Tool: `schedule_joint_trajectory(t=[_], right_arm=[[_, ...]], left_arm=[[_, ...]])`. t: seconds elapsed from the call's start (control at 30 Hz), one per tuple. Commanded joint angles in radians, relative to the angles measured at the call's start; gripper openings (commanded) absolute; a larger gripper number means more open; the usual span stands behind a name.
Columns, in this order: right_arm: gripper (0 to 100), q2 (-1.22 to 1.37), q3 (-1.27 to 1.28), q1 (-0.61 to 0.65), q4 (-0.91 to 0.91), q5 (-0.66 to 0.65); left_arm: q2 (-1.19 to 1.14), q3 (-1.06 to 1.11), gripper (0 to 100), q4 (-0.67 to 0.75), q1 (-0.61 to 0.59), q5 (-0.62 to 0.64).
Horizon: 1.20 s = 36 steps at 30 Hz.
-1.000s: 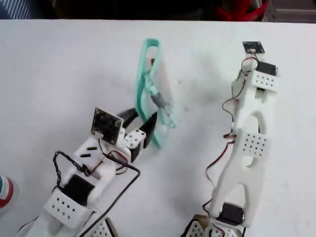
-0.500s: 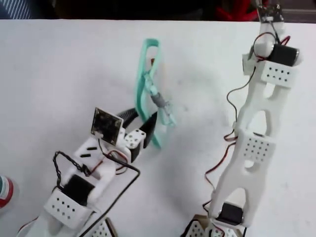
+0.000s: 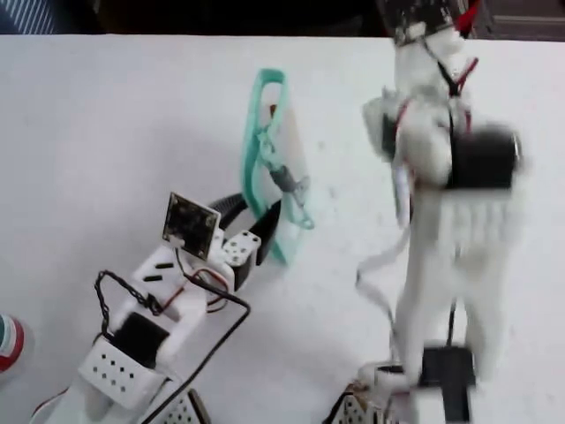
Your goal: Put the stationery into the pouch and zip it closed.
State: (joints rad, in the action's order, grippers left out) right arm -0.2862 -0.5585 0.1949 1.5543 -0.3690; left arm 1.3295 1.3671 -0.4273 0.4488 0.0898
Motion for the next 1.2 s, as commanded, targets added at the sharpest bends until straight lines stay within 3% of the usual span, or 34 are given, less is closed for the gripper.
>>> schedule_joint_trajectory(t=[0.0,0.17,0.4,0.7,1.0,1.07,1.17], right_arm=[[1.7,-0.203,0.037,0.17,-0.182,-0.012],[1.7,-0.243,0.13,0.341,-0.486,-0.012],[1.7,-0.145,0.166,0.418,-0.737,-0.012],[1.7,0.015,0.173,0.374,-0.679,-0.012],[2.0,0.035,0.172,0.344,-0.449,-0.011],[6.6,0.035,0.173,0.344,-0.392,-0.011],[21.8,0.022,0.164,0.354,-0.329,-0.011]], left_arm=[[0.01,-0.006,15,0.025,0.016,0.002],[0.01,-0.008,15,0.025,0.016,0.002],[0.01,-0.006,15,0.025,0.016,0.002],[0.01,-0.008,15,0.025,0.016,0.0],[0.01,-0.008,15,0.026,0.016,0.0],[0.01,-0.008,15,0.026,0.016,0.0],[0.01,-0.008,15,0.026,0.016,0.0]])
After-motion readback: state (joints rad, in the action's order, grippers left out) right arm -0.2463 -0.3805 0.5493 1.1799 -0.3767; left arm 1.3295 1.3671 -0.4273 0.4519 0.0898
